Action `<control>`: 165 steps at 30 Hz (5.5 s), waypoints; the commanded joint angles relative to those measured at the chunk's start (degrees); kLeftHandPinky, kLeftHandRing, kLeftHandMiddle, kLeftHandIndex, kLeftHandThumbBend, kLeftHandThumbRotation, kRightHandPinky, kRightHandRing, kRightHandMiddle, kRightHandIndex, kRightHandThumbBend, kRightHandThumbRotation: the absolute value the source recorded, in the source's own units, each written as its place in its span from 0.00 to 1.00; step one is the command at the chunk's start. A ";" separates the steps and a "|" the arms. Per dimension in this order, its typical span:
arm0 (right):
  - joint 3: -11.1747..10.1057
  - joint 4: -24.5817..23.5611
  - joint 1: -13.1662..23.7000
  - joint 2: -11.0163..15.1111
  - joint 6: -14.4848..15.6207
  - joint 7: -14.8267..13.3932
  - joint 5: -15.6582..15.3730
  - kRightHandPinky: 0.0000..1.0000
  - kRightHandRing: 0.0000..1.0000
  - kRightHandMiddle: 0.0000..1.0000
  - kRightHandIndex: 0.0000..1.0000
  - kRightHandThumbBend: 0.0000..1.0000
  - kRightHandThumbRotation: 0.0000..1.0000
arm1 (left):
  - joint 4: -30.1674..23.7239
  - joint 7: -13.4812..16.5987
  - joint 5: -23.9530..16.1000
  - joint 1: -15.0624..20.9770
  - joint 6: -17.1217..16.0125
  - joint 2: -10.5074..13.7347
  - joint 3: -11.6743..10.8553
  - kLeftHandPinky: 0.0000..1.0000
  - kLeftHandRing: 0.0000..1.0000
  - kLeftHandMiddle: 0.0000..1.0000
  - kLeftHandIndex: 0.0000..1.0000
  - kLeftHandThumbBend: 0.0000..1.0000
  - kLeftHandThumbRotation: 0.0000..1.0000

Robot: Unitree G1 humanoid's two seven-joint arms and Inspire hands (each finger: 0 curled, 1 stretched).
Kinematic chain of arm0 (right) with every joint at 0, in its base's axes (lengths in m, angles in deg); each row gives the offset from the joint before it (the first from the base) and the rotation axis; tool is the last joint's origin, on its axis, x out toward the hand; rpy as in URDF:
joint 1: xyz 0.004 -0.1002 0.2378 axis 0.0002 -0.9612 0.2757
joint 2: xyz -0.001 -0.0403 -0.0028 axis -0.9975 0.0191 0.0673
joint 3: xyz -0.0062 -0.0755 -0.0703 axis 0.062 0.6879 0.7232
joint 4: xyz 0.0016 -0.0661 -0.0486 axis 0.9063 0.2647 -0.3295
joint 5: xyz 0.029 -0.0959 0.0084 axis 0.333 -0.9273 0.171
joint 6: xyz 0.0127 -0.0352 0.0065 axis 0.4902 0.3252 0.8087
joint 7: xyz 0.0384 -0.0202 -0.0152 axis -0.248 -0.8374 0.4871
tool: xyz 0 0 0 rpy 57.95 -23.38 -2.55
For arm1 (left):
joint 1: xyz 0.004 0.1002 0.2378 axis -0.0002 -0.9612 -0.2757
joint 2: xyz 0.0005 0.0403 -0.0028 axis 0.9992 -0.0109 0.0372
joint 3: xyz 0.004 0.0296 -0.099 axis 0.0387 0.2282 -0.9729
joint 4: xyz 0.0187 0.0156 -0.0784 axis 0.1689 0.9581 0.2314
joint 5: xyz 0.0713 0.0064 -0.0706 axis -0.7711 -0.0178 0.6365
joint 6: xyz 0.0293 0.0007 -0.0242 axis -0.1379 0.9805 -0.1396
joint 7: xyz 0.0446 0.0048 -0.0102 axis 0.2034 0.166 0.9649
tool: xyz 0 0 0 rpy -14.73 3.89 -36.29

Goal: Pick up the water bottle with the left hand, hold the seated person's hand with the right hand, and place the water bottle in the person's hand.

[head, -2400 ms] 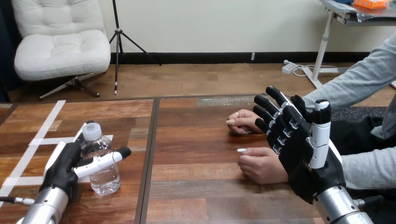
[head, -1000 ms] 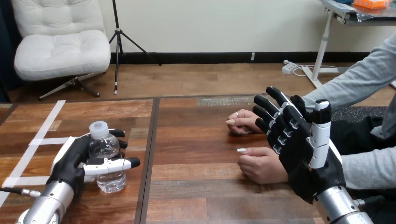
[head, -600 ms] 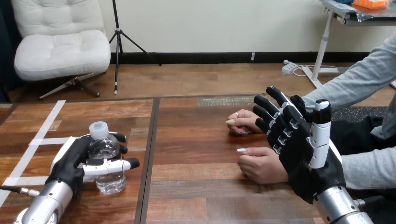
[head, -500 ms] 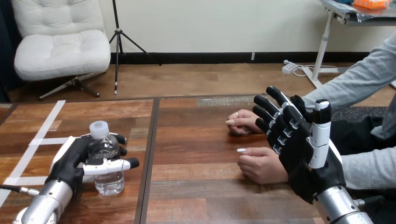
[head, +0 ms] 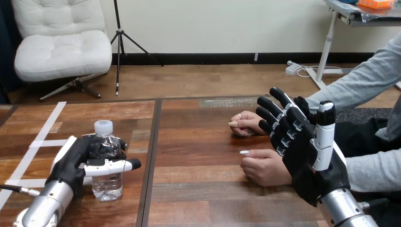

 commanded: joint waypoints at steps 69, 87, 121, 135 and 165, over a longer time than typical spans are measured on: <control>0.34 6.30 5.73 4.88 -15.28 -1.18 -15.81 0.84 0.85 0.84 0.87 0.97 1.00 | -0.57 1.41 9.23 0.46 -25.11 -5.90 -2.91 0.24 0.29 0.34 0.38 0.74 0.00; 0.36 16.51 10.78 11.91 -28.90 -5.33 -28.58 0.69 0.78 0.80 0.81 1.00 0.89 | -5.54 -1.00 11.76 -1.15 -26.08 -7.87 -2.49 0.24 0.28 0.34 0.37 0.73 0.00; 1.85 27.60 17.48 22.53 -32.99 -13.38 -43.50 0.67 0.78 0.82 0.81 0.96 0.76 | -11.21 -3.39 14.06 -2.73 -24.01 -9.12 -2.41 0.22 0.27 0.33 0.36 0.76 0.00; 3.51 33.84 19.76 25.20 -34.82 -16.53 -47.21 0.67 0.80 0.82 0.81 0.94 0.72 | -11.76 -3.63 14.02 -3.17 -23.80 -8.88 -2.50 0.22 0.27 0.33 0.36 0.76 0.00; 7.11 47.74 24.78 27.78 -38.47 -22.84 -51.94 0.70 0.82 0.83 0.80 0.97 0.62 | -13.26 -4.30 14.71 -3.95 -23.14 -8.77 -2.73 0.22 0.27 0.33 0.36 0.75 0.00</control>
